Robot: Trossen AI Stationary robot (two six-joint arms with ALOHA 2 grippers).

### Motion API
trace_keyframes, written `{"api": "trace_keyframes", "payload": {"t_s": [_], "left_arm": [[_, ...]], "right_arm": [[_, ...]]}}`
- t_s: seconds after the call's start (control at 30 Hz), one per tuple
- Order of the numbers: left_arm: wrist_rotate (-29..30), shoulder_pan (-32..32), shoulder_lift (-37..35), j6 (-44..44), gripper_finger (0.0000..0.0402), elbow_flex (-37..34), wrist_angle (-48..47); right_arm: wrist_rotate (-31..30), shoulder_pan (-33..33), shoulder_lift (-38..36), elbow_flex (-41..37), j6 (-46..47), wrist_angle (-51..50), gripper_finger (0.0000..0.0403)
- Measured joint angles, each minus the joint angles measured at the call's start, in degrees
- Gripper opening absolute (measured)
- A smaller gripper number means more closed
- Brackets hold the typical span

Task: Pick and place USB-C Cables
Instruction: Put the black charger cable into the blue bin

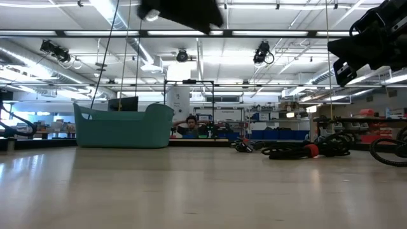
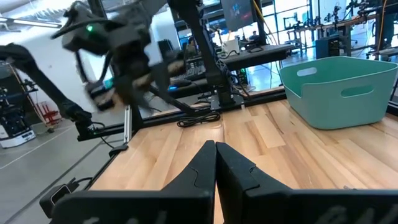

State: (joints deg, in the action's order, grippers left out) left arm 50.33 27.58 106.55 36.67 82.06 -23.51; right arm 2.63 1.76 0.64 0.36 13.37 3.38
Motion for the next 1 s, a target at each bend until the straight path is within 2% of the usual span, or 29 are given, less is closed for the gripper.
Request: {"api": "trace_keyframes", "payload": {"t_s": [0.1,0.23,0.33,0.53,0.63,0.8,1.0], "left_arm": [[-5.3,-3.5,6.0,-7.8,0.0141,0.0,15.2],[-17.5,-9.3,13.0,-14.9,0.0165,0.0,29.7],[-24.4,-13.8,17.0,-16.7,0.019,0.0,34.8],[-33.3,-20.5,23.2,-23.8,0.0235,0.0,45.2],[-35.5,-21.8,25.7,-24.8,0.0241,0.0,46.0],[-35.6,-22.3,27.8,-25.3,0.0209,0.0,44.8],[-35.0,-21.7,27.9,-25.1,0.0117,0.3,40.8]], "right_arm": [[0.0,0.0,0.0,0.0,0.0,0.0,0.0013],[0.0,0.0,0.0,0.0,0.0,0.1,0.0013],[0.0,0.0,0.0,0.0,0.0,0.5,0.0013],[0.0,0.0,0.0,0.0,0.0,0.9,0.0013],[0.0,0.0,0.0,0.0,0.0,0.9,0.0013],[0.0,0.0,0.0,0.0,0.0,0.9,0.0013],[0.0,0.0,0.0,0.0,0.0,0.9,0.0013]]}}
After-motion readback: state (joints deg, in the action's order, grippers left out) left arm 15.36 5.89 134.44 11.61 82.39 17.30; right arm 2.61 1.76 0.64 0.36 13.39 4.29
